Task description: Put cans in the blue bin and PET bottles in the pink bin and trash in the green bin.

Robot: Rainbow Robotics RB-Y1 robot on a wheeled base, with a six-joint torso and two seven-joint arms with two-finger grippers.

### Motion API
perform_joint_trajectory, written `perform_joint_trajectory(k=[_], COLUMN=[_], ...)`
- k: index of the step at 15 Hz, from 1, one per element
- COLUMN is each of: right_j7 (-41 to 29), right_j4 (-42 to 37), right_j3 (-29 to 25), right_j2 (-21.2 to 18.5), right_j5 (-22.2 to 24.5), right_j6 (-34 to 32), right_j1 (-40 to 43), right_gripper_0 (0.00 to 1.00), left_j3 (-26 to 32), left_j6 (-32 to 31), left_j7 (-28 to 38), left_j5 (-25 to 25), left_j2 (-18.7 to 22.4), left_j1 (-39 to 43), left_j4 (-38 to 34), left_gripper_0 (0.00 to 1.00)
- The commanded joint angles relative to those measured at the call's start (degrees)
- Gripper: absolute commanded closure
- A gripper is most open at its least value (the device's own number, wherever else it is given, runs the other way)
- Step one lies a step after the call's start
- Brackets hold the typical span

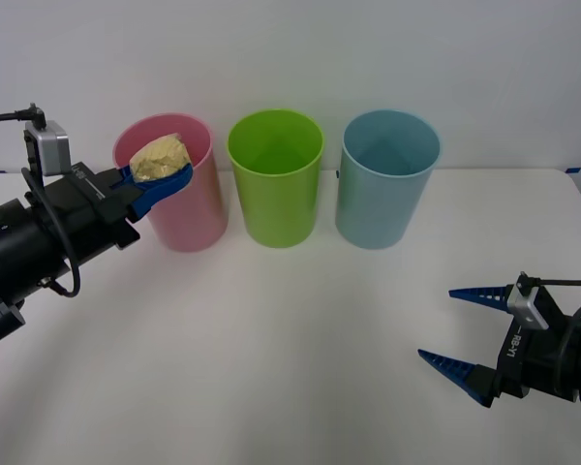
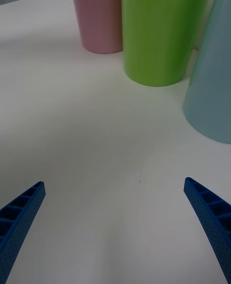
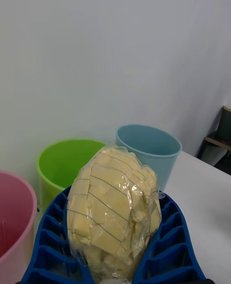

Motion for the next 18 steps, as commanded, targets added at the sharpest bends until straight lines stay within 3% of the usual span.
perform_joint_trajectory(k=[1, 4, 8, 14, 18], right_j7=[0.0, 0.0, 0.0, 0.0, 0.0], right_j4=[0.0, 0.0, 0.0, 0.0, 0.0], right_j3=[0.0, 0.0, 0.0, 0.0, 0.0], right_j2=[0.0, 0.0, 0.0, 0.0, 0.0], right_j5=[0.0, 0.0, 0.0, 0.0, 0.0], right_j6=[0.0, 0.0, 0.0, 0.0, 0.0], right_j1=[0.0, 0.0, 0.0, 0.0, 0.0], right_gripper_0=[0.0, 0.0, 0.0, 0.0, 0.0], left_j3=[-6.28, -13.31, -20.34, -33.08, -40.47], left_j6=[8.39, 13.58, 18.32, 18.32, 18.5], left_j7=[1.09, 2.32, 3.81, 7.5, 13.74], left_j5=[0.98, 6.25, 8.71, 10.73, 11.08], left_j2=[3.82, 8.39, 12.34, 12.69, 12.52], left_j1=[-5.9, -12.41, -19.7, -35.7, -42.73], left_j4=[0.6, 1.83, 2.97, 15.45, 19.41], left_gripper_0=[1.0, 1.0, 1.0, 0.99, 0.99])
